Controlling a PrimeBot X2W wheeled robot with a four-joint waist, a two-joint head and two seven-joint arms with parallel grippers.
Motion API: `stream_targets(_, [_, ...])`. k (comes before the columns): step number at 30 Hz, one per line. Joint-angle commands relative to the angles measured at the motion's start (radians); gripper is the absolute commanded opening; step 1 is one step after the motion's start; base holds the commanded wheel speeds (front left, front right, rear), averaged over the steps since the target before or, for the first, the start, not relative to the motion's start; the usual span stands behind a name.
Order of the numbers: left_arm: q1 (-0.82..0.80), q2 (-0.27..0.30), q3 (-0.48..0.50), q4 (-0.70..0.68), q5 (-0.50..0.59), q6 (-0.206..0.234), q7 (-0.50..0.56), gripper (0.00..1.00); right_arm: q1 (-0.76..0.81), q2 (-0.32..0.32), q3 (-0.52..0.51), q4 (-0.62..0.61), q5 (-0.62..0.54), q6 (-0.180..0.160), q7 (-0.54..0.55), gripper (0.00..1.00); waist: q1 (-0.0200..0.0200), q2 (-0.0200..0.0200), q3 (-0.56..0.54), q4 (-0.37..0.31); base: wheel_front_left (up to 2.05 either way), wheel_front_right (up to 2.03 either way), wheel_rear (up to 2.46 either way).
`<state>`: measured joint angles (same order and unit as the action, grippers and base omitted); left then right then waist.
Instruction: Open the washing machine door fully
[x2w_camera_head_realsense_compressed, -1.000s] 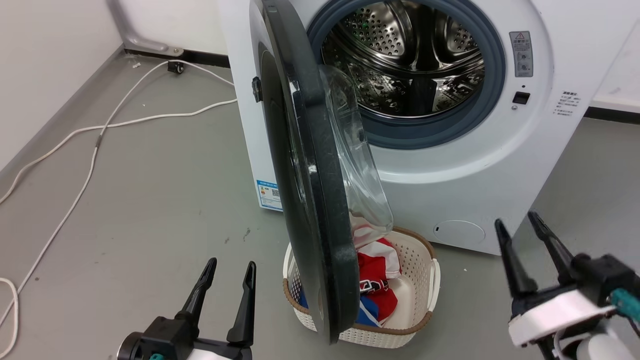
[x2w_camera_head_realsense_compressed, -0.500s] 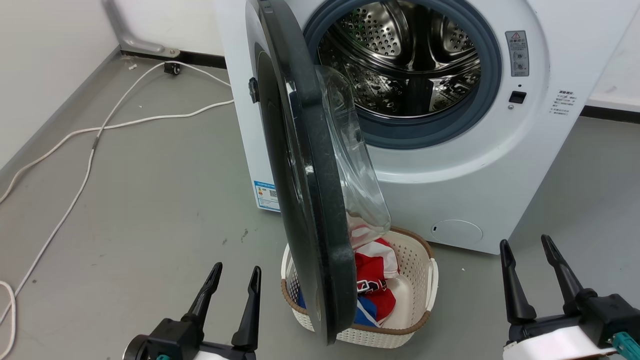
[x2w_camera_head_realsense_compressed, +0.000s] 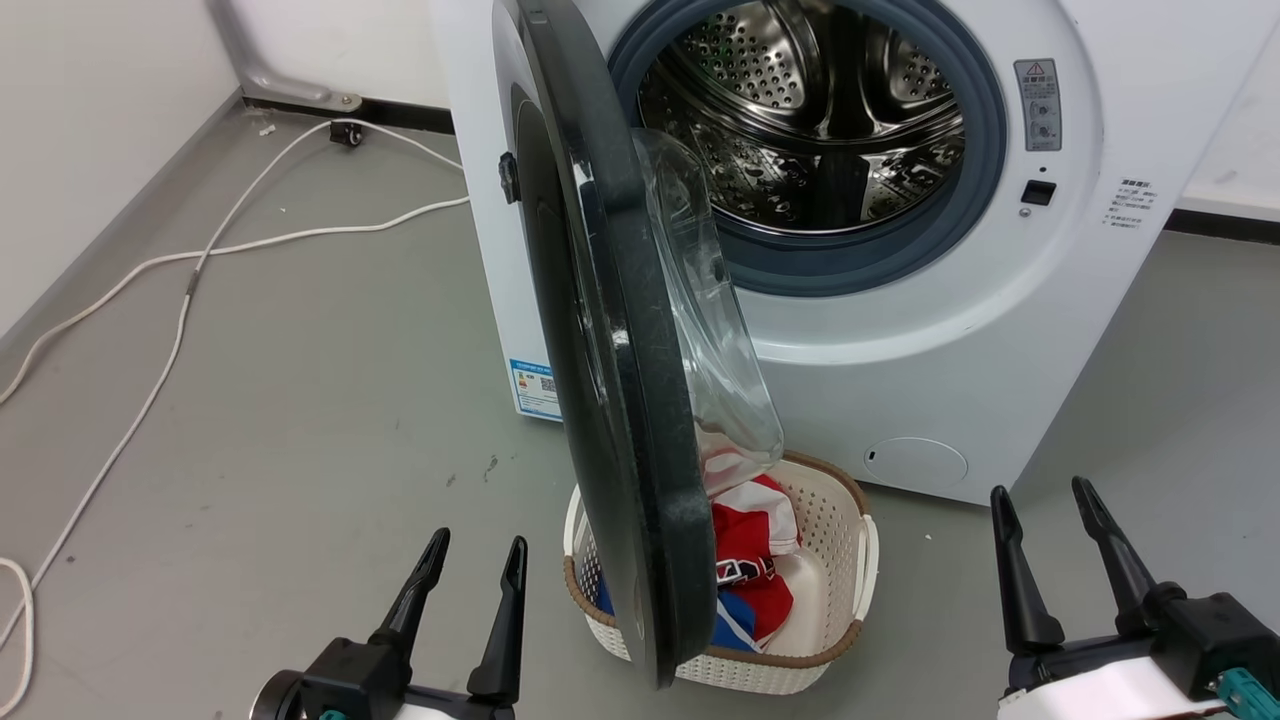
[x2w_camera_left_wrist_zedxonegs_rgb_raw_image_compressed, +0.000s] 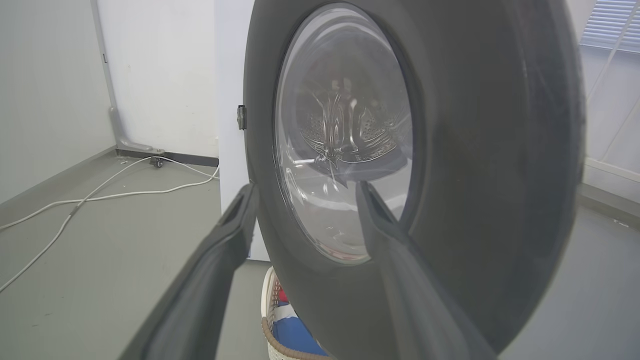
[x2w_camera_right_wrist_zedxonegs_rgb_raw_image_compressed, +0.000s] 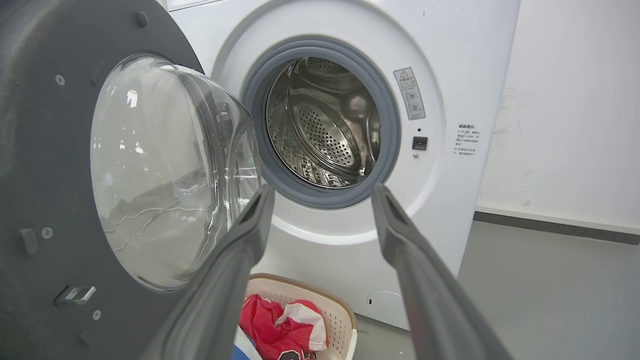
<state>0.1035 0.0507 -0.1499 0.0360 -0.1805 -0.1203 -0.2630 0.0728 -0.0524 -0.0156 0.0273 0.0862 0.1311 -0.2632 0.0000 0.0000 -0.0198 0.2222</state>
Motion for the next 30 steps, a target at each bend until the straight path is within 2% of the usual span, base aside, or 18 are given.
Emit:
stream_targets(1, [-0.003,-0.001,0.002,0.001,-0.002,0.000,-0.003,1.00,0.011,0.004,0.004,0.004,0.006,-0.001,-0.002,1.00,0.0000,0.0000,0.002,0.000,0.00,0.00,0.00])
stream_targets(5, [-0.003,-0.001,0.001,0.000,-0.008,0.004,-0.003,1.00,0.004,0.004,0.003,0.007,0.015,-0.001,-0.002,1.00,0.0000,0.0000,0.006,0.001,0.00,0.00,0.00])
stream_targets(6, [-0.004,-0.001,0.000,0.002,-0.007,0.003,-0.003,0.34,0.004,0.004,0.001,0.008,0.016,-0.001,-0.002,1.00,0.0000,0.0000,0.006,0.001,0.00,0.00,0.00])
stream_targets(7, [-0.006,-0.001,0.001,0.000,-0.004,0.003,-0.003,0.00,0.004,0.004,0.000,0.010,0.017,-0.001,-0.002,1.00,0.0000,0.0000,0.007,0.001,0.00,0.00,0.00])
stream_targets(17, [-0.053,-0.001,0.021,-0.098,-0.010,0.018,-0.003,0.00,-0.001,0.004,-0.010,0.022,0.021,-0.001,-0.002,1.00,0.0000,0.0000,0.002,0.004,0.00,0.00,0.00])
stream_targets(27, [-0.195,-0.001,-0.008,-0.293,-0.033,0.088,-0.003,0.00,-0.012,0.004,-0.005,0.039,0.024,-0.001,-0.002,1.00,0.0000,0.0000,-0.001,-0.003,0.00,0.00,0.00])
stream_targets(30, [-0.229,-0.001,-0.035,-0.320,-0.021,0.097,-0.003,0.00,-0.013,0.004,0.000,0.046,0.025,-0.001,-0.002,1.00,0.0000,0.0000,-0.004,-0.008,0.00,0.00,0.00])
